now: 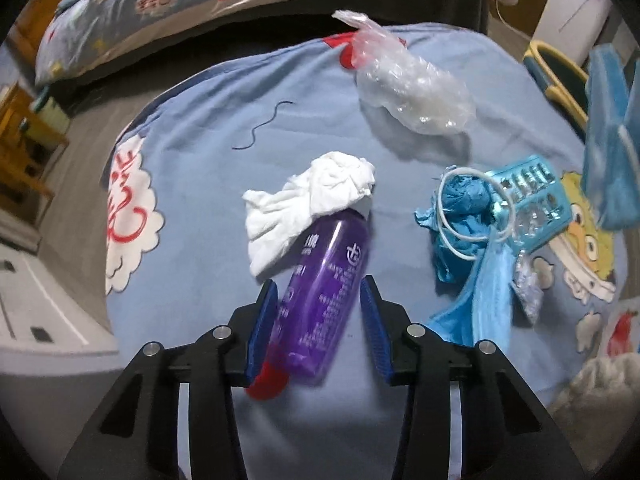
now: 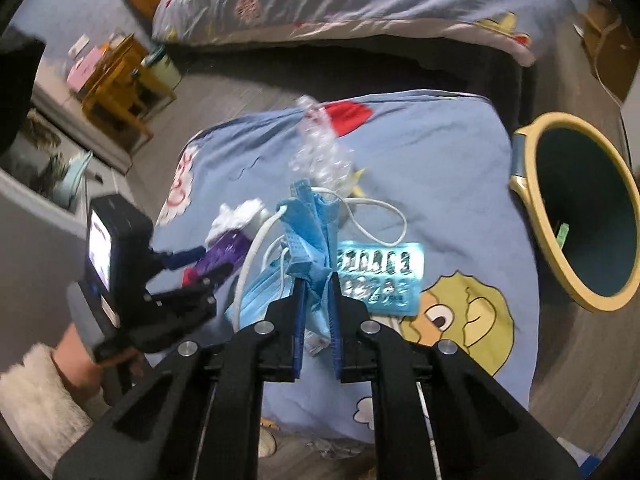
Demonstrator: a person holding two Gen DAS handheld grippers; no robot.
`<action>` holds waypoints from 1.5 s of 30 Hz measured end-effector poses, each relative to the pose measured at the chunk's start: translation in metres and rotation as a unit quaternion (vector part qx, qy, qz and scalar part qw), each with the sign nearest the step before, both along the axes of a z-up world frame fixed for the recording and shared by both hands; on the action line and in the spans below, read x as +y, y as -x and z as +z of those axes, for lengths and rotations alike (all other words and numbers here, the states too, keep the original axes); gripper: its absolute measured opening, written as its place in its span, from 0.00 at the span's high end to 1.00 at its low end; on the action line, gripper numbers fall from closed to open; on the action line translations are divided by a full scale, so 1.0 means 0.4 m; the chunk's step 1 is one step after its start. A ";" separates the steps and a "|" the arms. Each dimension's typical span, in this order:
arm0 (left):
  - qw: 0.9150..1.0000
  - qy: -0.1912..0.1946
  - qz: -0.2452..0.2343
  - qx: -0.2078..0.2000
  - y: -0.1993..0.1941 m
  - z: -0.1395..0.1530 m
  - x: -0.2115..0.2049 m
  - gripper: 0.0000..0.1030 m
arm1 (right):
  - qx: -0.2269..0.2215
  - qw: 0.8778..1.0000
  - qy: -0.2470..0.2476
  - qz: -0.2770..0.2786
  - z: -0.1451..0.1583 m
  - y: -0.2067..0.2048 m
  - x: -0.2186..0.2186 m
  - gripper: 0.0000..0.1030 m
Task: Collect trash
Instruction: 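Lift the purple bottle with left tool while right tool carries mask over bin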
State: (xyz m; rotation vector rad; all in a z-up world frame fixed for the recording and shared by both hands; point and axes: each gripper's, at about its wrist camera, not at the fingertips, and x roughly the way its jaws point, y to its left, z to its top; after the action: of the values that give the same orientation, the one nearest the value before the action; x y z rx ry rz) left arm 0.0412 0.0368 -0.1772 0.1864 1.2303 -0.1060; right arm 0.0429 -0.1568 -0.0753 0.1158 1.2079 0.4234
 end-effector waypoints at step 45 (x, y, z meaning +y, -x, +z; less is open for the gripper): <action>0.976 0.094 -0.083 -0.178 0.033 0.378 -0.250 0.68 | -0.068 0.988 -0.005 -0.141 0.094 -0.105 -0.272 0.90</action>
State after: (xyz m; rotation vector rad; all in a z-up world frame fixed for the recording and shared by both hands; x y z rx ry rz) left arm 0.0279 -0.0632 -0.0259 0.1349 0.8394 -0.3197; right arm 0.0850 -0.2656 -0.0379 0.2594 1.0362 0.1857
